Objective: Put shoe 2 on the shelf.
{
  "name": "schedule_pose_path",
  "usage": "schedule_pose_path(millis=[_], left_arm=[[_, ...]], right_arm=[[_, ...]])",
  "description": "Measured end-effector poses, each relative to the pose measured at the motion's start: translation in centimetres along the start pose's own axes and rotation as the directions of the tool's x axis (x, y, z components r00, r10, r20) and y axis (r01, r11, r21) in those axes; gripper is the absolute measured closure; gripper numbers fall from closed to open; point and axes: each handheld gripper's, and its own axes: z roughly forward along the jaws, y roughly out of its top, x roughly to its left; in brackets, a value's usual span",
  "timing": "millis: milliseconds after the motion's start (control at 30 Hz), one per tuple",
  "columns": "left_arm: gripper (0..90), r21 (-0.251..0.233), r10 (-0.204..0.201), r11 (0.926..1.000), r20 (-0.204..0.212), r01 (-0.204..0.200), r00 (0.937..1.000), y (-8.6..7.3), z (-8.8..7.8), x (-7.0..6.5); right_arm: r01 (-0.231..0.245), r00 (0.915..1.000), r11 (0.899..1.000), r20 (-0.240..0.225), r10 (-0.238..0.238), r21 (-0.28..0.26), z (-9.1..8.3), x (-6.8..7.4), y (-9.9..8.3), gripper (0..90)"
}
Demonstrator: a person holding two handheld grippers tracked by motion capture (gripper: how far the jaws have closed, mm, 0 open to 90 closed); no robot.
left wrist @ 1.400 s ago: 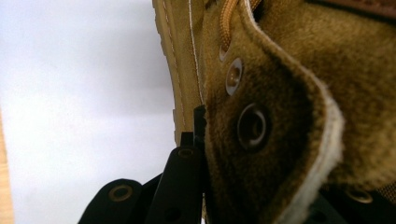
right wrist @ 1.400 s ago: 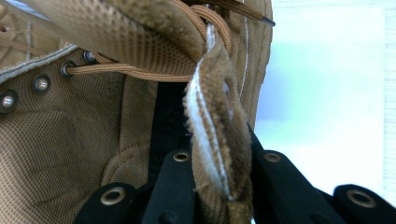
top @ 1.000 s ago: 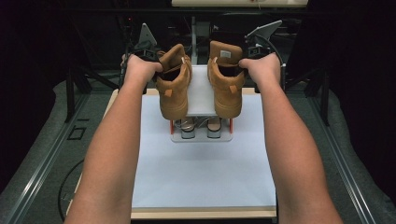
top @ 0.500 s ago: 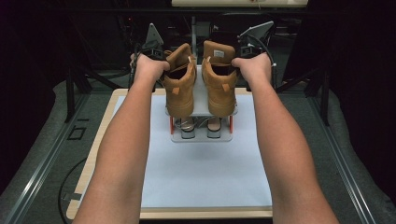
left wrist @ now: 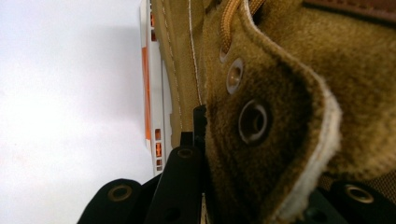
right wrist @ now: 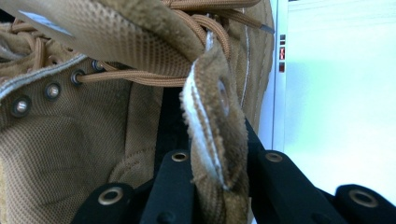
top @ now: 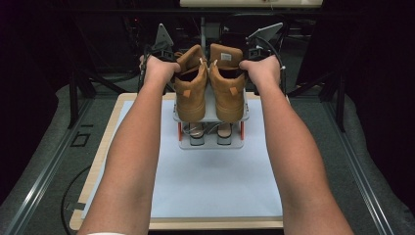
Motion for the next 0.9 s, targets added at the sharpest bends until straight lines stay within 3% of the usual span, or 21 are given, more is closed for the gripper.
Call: schedule_pose_path(millis=[367, 500, 600, 667, 900], left_arm=[[85.2, -0.012, -0.005, 0.9999, 0.013, 0.005, 0.9999, 0.06, 0.24, -0.83], [85.1, -0.014, -0.017, 0.9998, 0.019, 0.017, 0.9997, 0.07, 0.43, -0.50], [84.6, -0.017, -0.020, 0.9996, 0.026, 0.021, 0.9995, 0.09, 0.42, -0.11], [83.8, -0.021, -0.015, 0.9997, 0.024, 0.016, 0.9996, 0.06, 0.44, -0.19], [81.9, -0.014, 0.005, 0.9999, 0.020, -0.005, 0.9998, 0.11, 0.33, -0.26]], right_arm=[[-0.011, 0.9999, 1.000, 0.010, 0.011, -0.010, 0.10, -0.53, 0.27, 81.7], [-0.016, 0.9999, 1.000, 0.001, 0.016, -0.019, 0.15, -0.91, 0.19, 81.0], [0.000, 0.9999, 1.000, -0.011, 0.000, -0.014, 0.22, -0.79, 0.08, 79.5], [0.025, 0.9996, 1.000, 0.009, -0.025, -0.011, 0.16, -0.65, 0.06, 78.6], [0.048, 0.9988, 0.999, 0.012, -0.048, 0.003, 0.08, -0.48, 0.21, 75.9]])
